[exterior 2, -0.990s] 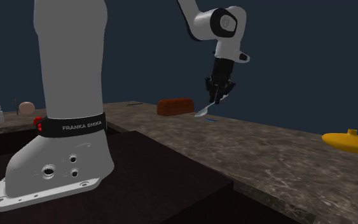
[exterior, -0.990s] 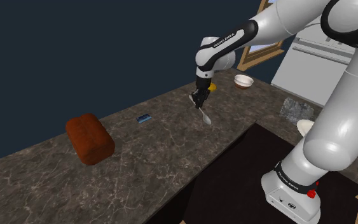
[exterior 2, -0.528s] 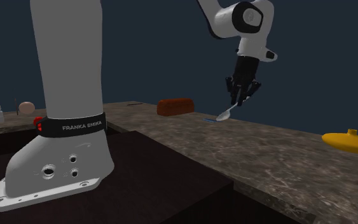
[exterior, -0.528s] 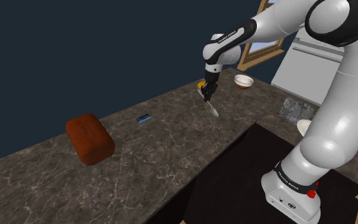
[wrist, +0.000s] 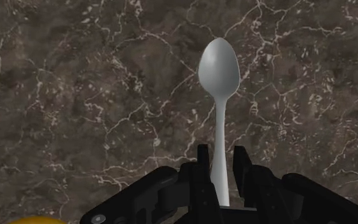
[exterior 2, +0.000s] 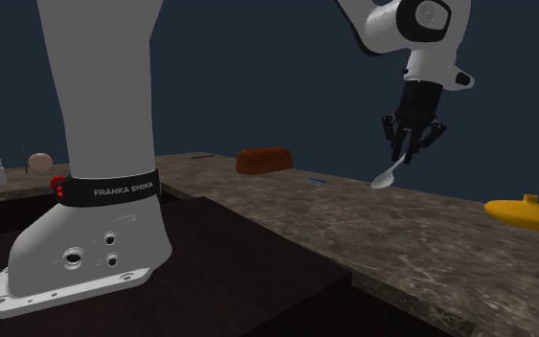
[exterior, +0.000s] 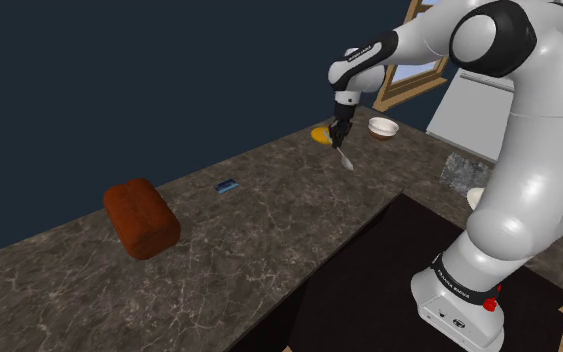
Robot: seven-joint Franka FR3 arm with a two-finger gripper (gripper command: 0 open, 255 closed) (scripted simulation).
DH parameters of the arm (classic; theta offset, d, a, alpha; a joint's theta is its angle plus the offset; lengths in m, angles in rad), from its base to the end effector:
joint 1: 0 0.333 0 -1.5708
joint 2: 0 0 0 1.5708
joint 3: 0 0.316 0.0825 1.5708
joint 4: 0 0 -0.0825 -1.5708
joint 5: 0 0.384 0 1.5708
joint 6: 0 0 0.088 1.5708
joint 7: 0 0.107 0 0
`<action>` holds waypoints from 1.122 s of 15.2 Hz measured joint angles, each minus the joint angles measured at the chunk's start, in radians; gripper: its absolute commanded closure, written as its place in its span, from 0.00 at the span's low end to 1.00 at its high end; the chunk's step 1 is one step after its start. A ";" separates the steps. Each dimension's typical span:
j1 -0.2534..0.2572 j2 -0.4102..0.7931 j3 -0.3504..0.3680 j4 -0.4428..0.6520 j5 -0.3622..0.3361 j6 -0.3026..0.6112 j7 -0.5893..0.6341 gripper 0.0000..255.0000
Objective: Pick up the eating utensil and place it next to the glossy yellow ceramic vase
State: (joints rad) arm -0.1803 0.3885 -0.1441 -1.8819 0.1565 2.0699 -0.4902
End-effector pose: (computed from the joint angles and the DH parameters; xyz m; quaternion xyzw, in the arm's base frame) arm 0.5805 -0.1823 0.2900 -0.9938 -0.0411 0.0743 0.0725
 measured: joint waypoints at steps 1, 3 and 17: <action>-0.014 0.017 -0.006 0.024 0.000 -0.009 -0.018 1.00; -0.044 0.058 -0.017 0.085 0.002 -0.033 -0.055 1.00; -0.272 0.526 -0.043 0.872 0.023 -0.364 -0.218 1.00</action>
State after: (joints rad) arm -0.4527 0.9147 -0.1869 -1.0097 0.1797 1.7058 -0.7080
